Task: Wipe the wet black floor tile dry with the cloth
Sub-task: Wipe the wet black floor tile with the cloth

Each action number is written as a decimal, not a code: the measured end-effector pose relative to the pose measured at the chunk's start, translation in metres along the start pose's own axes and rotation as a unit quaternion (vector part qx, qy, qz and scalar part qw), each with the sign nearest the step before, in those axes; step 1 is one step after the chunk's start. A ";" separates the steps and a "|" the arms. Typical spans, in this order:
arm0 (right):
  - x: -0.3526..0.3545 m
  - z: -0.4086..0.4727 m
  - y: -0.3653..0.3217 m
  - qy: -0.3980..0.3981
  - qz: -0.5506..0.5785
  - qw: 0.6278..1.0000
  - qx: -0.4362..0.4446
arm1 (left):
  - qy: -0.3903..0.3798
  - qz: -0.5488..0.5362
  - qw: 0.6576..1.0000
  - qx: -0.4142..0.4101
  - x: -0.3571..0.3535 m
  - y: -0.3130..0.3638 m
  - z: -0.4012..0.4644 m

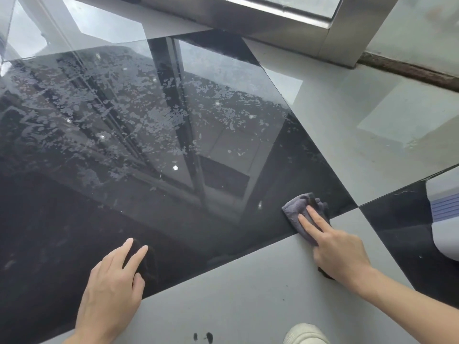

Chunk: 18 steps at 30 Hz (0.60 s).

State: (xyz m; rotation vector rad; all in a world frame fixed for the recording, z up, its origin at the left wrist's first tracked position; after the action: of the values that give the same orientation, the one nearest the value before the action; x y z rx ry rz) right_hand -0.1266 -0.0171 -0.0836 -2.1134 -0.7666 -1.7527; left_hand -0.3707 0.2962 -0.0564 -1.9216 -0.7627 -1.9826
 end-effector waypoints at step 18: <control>0.014 0.025 0.054 -0.005 -0.036 0.993 -0.114 | -0.010 -0.101 0.990 -0.098 0.007 0.040 0.005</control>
State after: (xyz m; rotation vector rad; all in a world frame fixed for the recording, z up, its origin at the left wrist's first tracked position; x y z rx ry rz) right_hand -0.0743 -0.0450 -0.0692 -2.2665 -0.6805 -1.9510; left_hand -0.3459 0.2672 -0.0426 -2.0466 -0.8247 -2.2369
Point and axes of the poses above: each hand's wrist, its own z-axis towards the middle knuckle, its own x-axis out of the back of the hand, y = z × x, the point moved 2 cm from there along z, towards the middle knuckle, and after that the axes turned 6 degrees about y, right-handed, at the moved point
